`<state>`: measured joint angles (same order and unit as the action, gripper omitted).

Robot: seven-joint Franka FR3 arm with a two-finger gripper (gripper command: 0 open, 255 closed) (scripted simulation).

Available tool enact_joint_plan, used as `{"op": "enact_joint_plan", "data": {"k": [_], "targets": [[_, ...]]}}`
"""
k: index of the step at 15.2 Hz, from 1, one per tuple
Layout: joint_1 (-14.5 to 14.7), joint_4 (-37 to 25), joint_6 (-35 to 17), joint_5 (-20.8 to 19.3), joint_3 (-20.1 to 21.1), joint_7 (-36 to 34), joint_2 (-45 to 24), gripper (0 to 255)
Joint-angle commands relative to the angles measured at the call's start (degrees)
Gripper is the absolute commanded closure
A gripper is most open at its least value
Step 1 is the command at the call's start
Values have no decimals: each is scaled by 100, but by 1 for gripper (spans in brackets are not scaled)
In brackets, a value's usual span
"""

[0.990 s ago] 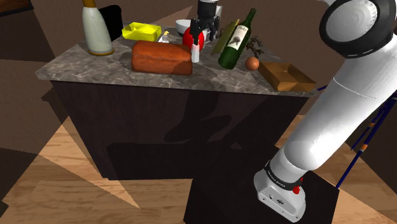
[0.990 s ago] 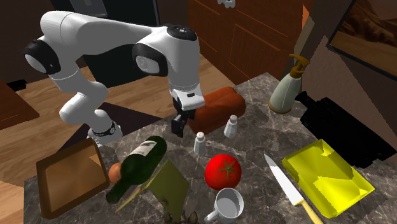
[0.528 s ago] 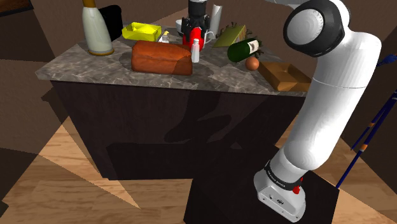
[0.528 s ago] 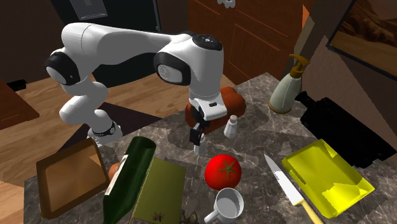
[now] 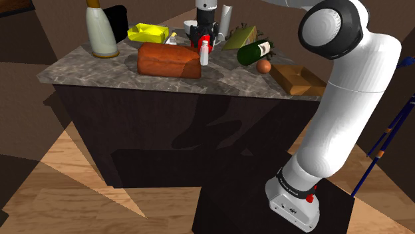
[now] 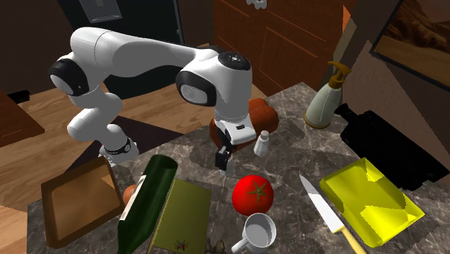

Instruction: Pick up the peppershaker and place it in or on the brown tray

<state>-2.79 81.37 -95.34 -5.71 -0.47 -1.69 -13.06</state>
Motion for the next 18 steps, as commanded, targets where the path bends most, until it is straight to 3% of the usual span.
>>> {"op": "enact_joint_plan", "data": {"k": [1,4,5,14,18], "targets": [[-1,11,-11,0,-1,1,1,0],[-1,11,-11,0,-1,1,1,0],[-1,11,-11,0,-1,1,2,255],[-1,11,-11,0,-1,1,1,255],[2,-406,329,3,-1,31,-74,255]]}}
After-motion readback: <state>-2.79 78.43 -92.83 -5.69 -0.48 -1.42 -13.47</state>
